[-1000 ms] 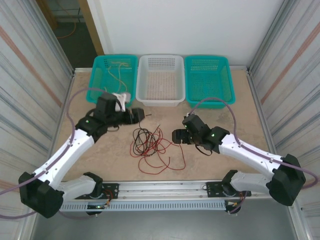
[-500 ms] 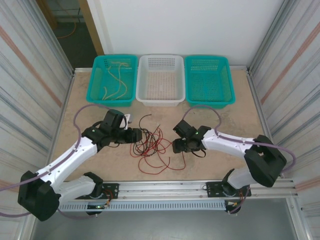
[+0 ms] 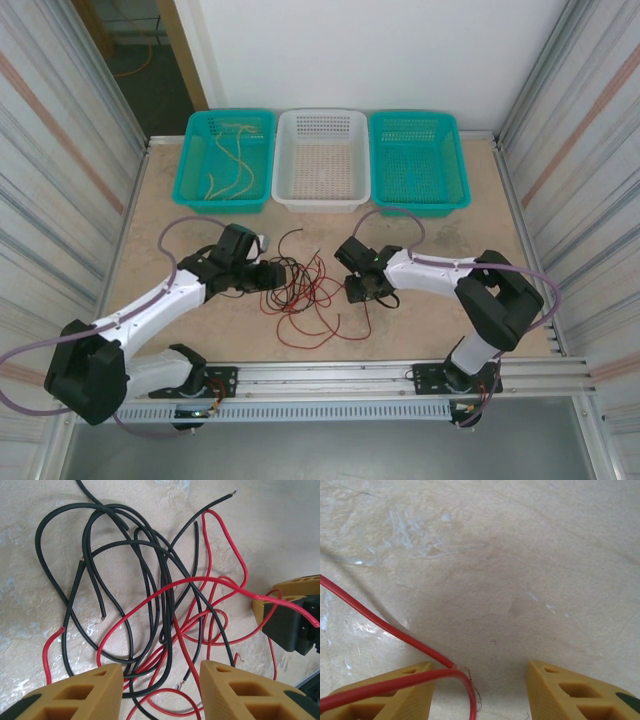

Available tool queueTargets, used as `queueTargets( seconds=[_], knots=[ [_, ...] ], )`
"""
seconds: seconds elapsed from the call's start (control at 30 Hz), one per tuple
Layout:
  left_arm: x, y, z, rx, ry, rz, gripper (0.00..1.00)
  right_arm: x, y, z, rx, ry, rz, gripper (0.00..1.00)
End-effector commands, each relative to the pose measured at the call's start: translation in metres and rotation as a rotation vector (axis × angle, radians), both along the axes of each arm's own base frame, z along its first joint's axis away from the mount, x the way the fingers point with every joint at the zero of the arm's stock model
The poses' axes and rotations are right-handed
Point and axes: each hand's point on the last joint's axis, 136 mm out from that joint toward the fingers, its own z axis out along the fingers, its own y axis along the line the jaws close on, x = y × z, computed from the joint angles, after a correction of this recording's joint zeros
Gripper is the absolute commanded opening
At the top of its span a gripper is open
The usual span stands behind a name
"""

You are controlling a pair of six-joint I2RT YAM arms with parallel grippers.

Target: Untangle the cables

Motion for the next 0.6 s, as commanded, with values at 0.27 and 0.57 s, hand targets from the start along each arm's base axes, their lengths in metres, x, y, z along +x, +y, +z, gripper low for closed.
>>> queueTargets(
  seconds=[0.27, 0.57],
  knots=[
    [0.001, -0.005, -0.01, -0.024, 0.027, 0.014, 0.43, 0.011, 0.007, 0.023, 0.02, -0.102, 0.015, 0.31],
    [0.001, -0.005, -0.009, -0.018, 0.028, 0.011, 0.42, 0.02, 0.018, 0.027, -0.02, -0.13, 0.092, 0.61]
  ],
)
